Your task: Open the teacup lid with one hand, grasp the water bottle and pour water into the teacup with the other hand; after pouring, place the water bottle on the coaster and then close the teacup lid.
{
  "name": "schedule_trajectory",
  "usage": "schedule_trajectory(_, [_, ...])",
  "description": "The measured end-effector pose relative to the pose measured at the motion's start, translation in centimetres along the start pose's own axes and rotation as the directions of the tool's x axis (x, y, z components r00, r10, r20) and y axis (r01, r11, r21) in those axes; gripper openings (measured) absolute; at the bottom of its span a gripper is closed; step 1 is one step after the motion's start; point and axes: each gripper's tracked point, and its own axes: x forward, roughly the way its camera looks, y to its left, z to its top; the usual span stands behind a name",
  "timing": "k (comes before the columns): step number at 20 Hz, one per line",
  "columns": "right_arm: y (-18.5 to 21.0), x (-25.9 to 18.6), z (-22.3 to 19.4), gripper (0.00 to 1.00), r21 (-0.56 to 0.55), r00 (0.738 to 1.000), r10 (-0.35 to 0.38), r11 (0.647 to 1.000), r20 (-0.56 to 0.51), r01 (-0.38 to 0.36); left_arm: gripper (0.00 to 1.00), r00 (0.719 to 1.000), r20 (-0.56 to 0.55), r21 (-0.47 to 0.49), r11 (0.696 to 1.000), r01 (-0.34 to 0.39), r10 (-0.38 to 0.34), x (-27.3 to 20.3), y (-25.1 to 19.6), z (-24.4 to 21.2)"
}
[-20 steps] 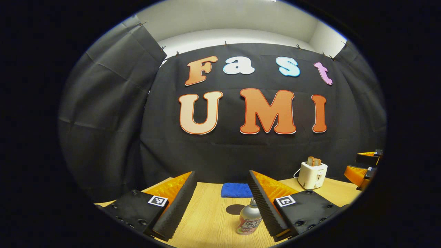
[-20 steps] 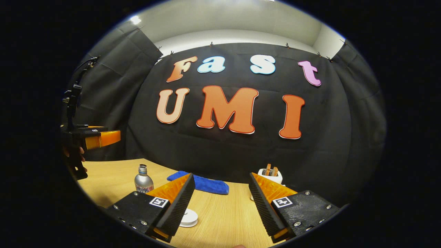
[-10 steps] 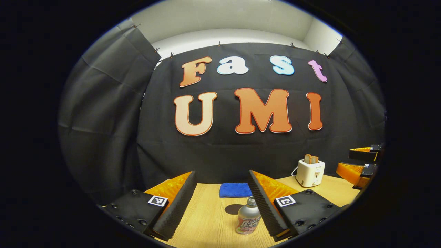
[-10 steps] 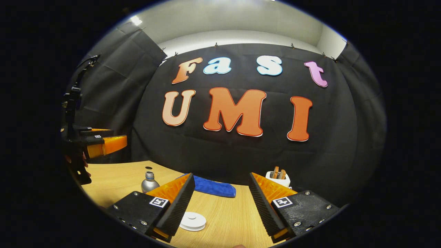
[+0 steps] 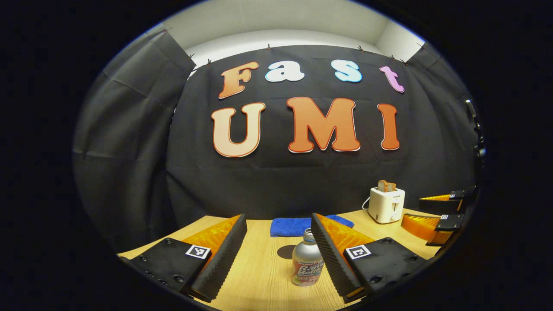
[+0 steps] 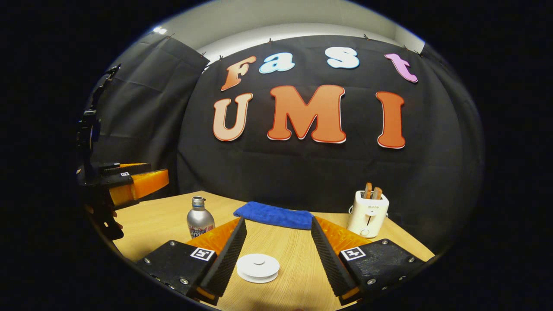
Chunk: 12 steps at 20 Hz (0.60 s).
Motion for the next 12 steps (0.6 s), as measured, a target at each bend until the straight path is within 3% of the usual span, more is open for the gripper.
schedule_trajectory(3, [0.9,1.4,-2.5,0.90,-0.005,0.998,0.015,1.000,-0.057,-0.015,1.00,1.000,-0.024,0.017,1.000,0.001,-0.001,0.0,-0.2,-1.4])
schedule_trajectory(7, [1.4,2.7,-5.5,0.88,-0.010,0.993,0.018,1.000,-0.119,-0.019,0.96,0.999,-0.041,0.028,1.000,-0.005,0.006,0.1,0.0,-2.2])
schedule_trajectory(12, [2.6,4.0,-8.1,0.82,-0.008,0.983,0.052,0.999,-0.178,-0.054,0.98,0.997,-0.077,0.024,1.000,-0.013,0.015,0.4,0.2,-3.9])
